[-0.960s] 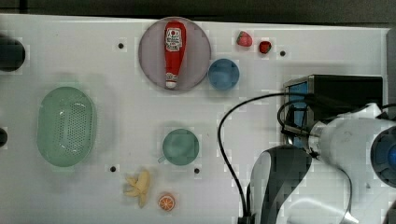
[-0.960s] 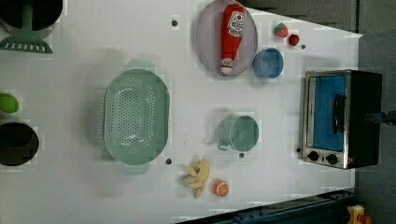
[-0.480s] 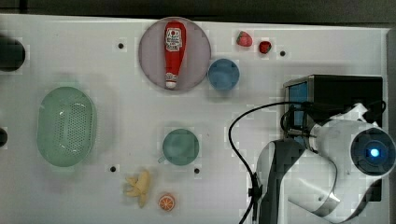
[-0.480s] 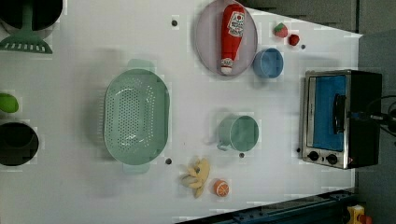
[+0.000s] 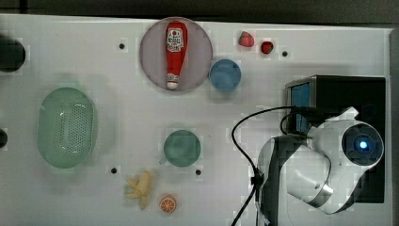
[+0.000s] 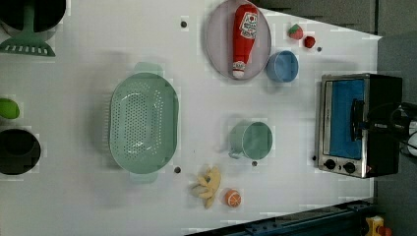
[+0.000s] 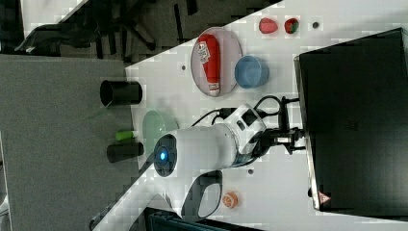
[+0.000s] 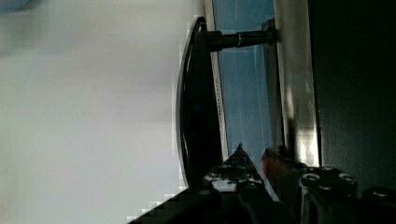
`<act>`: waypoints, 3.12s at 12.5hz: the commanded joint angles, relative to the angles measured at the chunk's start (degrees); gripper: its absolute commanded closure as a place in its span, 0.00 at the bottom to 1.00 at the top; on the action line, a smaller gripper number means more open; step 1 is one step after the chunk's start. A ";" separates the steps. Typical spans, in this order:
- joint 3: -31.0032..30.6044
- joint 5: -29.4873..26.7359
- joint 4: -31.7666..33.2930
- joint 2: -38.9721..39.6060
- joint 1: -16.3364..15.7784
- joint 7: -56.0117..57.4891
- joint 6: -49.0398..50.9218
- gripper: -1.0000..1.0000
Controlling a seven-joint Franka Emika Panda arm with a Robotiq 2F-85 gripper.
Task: Flap open oven.
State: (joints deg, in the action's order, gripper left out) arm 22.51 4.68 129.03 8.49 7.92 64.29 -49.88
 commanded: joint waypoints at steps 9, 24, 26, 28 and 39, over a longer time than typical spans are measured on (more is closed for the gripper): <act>-4.92 15.64 1.24 0.20 -3.92 -14.05 -0.10 0.83; -14.47 47.16 -1.97 19.36 -14.79 -65.02 7.63 0.83; -14.61 47.49 -3.52 23.14 -16.05 -68.07 7.12 0.83; -14.59 47.44 -4.92 23.85 -17.15 -68.07 8.62 0.83; -14.02 12.08 -8.12 1.50 -16.83 -68.07 11.13 0.83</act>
State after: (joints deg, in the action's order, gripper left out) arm 7.64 17.95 122.54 12.02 -9.80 -0.33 -39.73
